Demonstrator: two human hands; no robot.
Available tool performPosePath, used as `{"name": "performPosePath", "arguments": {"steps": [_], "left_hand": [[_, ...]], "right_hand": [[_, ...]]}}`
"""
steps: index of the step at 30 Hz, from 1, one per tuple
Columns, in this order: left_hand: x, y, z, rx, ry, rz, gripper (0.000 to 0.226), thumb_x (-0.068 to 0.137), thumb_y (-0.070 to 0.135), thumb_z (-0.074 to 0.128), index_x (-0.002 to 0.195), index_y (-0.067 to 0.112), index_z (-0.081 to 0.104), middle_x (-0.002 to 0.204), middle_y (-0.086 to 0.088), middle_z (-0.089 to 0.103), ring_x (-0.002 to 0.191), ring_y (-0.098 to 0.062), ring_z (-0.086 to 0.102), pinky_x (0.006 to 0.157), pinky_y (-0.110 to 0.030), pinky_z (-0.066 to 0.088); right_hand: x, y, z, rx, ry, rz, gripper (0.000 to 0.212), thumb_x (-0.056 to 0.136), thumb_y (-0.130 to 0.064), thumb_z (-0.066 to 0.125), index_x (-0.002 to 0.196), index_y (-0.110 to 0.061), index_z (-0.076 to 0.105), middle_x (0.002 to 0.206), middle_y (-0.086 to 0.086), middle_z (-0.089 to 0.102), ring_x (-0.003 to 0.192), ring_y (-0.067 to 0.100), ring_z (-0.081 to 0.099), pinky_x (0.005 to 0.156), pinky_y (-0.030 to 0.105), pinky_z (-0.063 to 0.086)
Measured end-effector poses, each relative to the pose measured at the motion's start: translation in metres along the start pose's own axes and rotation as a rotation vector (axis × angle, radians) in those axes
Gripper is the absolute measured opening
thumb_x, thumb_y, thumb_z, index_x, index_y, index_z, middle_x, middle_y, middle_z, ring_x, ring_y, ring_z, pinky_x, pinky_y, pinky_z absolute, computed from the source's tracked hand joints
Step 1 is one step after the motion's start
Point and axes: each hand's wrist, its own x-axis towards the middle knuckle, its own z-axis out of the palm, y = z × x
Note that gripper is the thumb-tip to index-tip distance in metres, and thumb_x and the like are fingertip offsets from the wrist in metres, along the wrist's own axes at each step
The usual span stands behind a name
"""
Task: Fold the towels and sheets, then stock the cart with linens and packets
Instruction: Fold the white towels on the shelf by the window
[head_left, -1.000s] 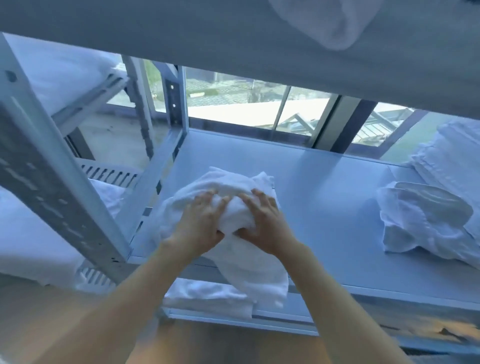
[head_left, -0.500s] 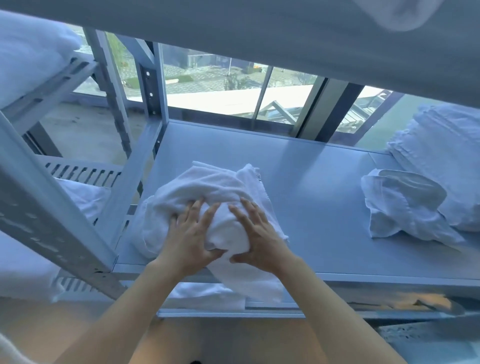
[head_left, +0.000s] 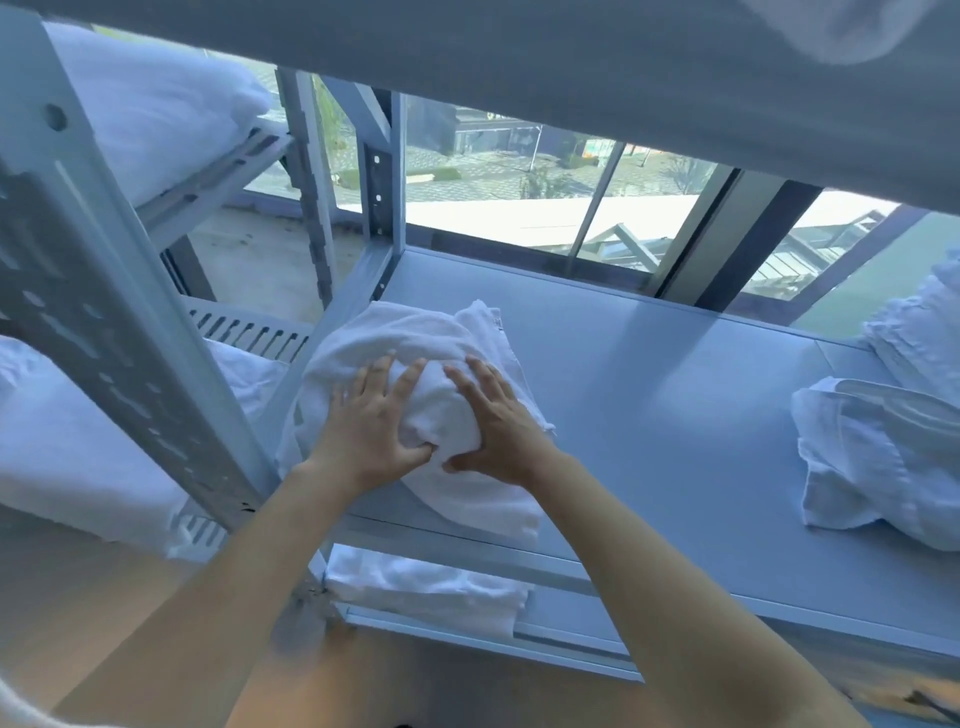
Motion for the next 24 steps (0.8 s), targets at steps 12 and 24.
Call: {"name": "performPosePath", "arguments": {"steps": [12, 24], "left_hand": [[0.03, 0.184, 0.014, -0.024, 0.116, 0.236, 0.098, 0.077, 0.059, 0.072, 0.16, 0.031, 0.027, 0.169, -0.006, 0.019, 0.157, -0.031, 0.013, 0.12, -0.064, 0.023], [0.066, 0.396, 0.086, -0.006, 0.03, 0.471, 0.092, 0.084, 0.06, 0.067, 0.16, 0.029, 0.026, 0.169, -0.007, 0.018, 0.156, -0.032, 0.015, 0.121, -0.06, 0.023]], "right_hand": [[-0.102, 0.108, -0.087, 0.058, 0.152, 0.031, 0.125, 0.067, -0.064, 0.086, 0.161, -0.049, 0.005, 0.172, -0.007, -0.003, 0.158, 0.025, 0.002, 0.12, 0.06, 0.028], [-0.269, 0.286, -0.163, -0.013, 0.269, 0.373, 0.123, 0.065, -0.068, 0.085, 0.159, -0.053, 0.007, 0.171, -0.011, -0.004, 0.158, 0.024, 0.004, 0.12, 0.062, 0.026]]}}
